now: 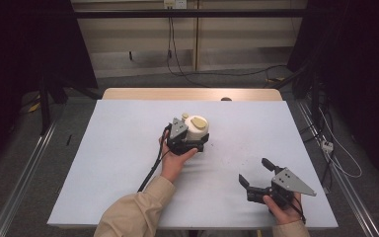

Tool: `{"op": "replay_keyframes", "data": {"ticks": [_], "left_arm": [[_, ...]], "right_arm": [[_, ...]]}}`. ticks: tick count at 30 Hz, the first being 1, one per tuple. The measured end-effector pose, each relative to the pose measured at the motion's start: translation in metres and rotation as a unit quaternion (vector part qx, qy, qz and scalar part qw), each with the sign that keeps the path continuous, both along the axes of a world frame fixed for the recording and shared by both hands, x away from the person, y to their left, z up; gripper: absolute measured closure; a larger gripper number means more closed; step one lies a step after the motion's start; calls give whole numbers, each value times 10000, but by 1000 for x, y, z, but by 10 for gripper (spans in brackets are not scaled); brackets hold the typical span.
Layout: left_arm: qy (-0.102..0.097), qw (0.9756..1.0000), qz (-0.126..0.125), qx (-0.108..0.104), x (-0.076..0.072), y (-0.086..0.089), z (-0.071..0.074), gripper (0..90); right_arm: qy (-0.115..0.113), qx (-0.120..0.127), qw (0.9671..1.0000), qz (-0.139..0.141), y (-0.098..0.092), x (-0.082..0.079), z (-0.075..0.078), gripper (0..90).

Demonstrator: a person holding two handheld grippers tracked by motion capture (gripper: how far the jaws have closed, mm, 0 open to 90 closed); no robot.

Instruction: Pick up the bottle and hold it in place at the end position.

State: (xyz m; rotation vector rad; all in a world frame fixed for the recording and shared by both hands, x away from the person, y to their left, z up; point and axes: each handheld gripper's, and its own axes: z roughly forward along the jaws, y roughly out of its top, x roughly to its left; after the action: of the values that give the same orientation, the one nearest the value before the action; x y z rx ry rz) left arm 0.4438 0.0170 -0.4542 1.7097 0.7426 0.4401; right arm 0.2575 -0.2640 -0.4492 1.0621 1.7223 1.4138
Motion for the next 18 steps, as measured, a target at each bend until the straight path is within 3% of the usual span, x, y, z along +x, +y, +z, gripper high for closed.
{"op": "replay_keyframes", "data": {"ticks": [18], "left_arm": [[5, 10000, -26, -48, -4, 5, -3, 64]], "right_arm": [[82, -47, 9999, 113, 8, 5, 1, 45]]}}
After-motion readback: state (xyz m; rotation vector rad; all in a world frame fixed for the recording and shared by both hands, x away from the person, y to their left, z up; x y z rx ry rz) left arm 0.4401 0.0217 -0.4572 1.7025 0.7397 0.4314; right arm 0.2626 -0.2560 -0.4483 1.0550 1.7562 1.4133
